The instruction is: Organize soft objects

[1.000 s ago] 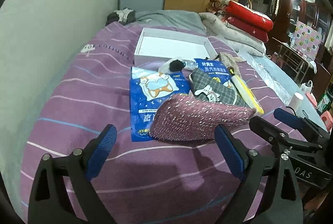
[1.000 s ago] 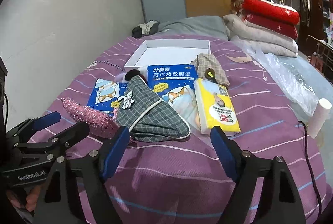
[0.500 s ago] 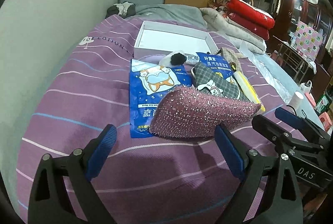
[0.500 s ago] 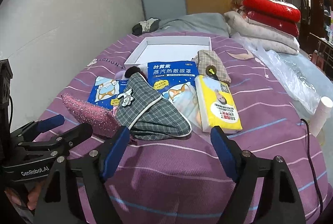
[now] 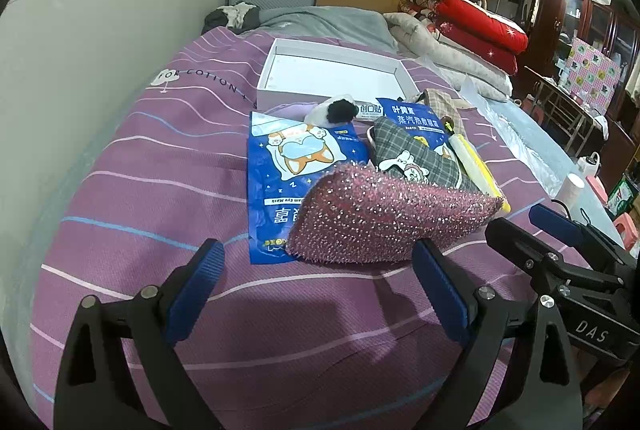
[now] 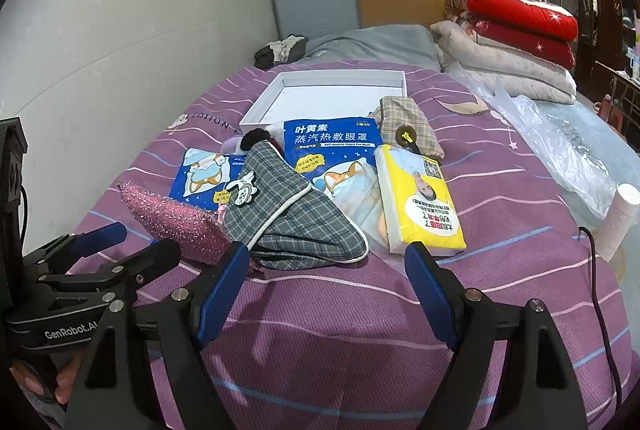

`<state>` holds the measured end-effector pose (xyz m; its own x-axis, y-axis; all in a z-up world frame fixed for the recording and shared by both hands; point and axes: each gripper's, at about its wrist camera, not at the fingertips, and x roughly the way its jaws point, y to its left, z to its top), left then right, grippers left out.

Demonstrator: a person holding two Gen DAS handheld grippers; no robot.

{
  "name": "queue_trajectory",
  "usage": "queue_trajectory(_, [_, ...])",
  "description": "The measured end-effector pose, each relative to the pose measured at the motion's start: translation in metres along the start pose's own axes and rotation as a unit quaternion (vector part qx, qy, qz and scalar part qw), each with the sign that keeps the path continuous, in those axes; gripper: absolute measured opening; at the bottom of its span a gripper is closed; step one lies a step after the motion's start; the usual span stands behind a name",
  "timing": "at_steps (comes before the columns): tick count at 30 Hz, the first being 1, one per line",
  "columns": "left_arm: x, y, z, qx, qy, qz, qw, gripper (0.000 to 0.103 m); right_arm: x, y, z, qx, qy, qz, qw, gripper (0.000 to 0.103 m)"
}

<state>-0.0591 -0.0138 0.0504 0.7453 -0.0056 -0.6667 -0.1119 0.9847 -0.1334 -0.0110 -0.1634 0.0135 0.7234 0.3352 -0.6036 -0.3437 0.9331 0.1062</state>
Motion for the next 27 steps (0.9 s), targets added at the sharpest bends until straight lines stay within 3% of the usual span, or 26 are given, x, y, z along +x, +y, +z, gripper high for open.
queue_trajectory(27, [0.0004,-0.0008,-0.0002,-0.003,0.004,0.000,1.0000,0.094,0.0038,-0.0049,0.0000,0.014,0.004,0.004,1.000,0.081])
